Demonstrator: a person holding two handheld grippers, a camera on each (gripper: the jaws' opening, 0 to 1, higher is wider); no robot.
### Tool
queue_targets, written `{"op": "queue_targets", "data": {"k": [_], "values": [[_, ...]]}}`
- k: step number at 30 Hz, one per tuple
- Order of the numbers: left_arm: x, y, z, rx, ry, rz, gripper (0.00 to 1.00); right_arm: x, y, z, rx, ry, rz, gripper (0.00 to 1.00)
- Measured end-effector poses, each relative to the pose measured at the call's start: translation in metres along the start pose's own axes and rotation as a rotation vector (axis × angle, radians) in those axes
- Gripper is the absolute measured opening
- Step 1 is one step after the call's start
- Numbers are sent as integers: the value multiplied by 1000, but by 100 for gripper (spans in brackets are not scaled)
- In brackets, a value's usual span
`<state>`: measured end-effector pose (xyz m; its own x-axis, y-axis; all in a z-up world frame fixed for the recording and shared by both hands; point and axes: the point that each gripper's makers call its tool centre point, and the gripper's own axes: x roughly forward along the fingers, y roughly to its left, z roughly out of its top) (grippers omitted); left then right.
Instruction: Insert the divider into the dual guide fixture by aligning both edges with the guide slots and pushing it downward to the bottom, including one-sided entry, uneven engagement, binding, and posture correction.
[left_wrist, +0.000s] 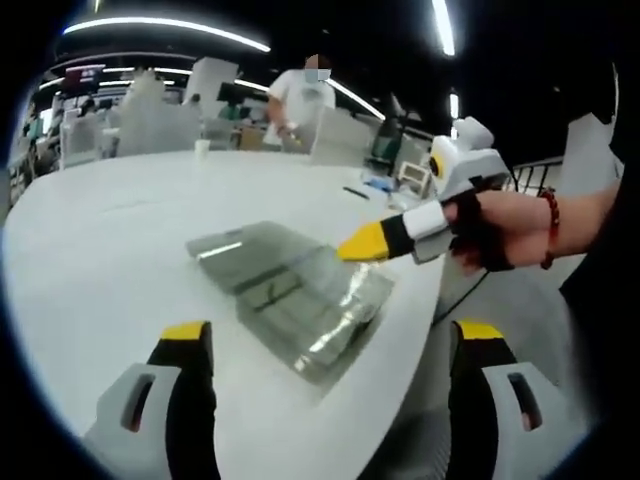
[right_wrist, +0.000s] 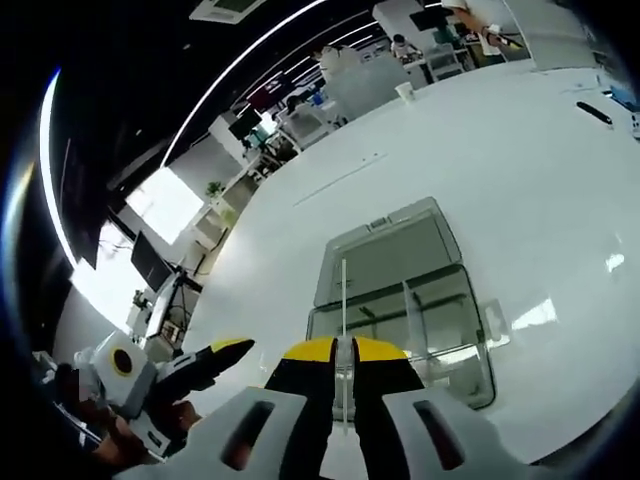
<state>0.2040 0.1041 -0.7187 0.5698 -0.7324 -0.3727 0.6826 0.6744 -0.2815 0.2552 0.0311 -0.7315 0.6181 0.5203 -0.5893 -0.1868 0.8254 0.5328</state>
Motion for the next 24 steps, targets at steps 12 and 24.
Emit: {"op": "queue_targets", "data": {"k": [12,24], "values": [[-5,8,-4,-24,6,17,96,9,-7,-6,41,29,-14,1],[-2,3,-10,-31,24,-1,95,14,-9,-12,54,48,-14,1]]}}
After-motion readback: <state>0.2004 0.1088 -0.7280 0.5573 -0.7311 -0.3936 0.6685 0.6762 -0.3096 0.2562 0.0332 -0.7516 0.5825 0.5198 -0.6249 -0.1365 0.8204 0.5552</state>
